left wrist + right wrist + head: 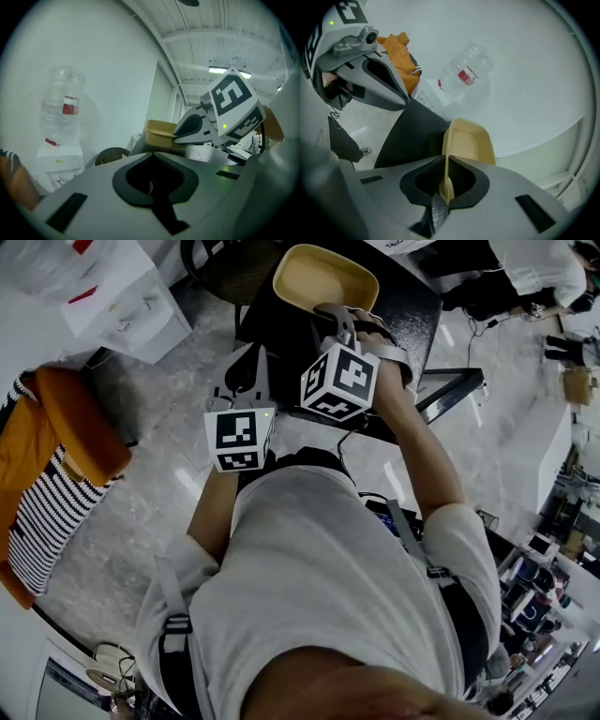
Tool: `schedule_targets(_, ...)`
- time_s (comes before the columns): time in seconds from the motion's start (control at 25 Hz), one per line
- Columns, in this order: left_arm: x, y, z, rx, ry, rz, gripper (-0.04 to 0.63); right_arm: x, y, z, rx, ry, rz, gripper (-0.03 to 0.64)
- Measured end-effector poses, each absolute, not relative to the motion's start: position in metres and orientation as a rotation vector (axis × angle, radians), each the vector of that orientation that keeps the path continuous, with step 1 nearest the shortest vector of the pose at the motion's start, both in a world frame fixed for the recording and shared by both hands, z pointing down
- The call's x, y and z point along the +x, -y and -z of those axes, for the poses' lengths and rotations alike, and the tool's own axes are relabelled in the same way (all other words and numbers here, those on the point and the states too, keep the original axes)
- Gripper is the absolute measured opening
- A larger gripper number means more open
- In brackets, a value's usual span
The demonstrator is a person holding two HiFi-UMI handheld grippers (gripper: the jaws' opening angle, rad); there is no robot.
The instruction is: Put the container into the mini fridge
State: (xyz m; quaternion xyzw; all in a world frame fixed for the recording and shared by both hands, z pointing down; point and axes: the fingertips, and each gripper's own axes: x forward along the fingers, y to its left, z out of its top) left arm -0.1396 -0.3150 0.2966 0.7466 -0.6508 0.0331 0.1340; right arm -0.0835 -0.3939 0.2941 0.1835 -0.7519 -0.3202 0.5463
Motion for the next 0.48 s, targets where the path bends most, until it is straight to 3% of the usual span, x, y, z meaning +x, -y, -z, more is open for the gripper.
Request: schedule_targets(0.48, -0.087, 0.301, -0.296, 2.228, 1.848, -0.082, 0.012, -0.031, 0.357, -0.282, 0.489, 1.84, 0.727, 0.051)
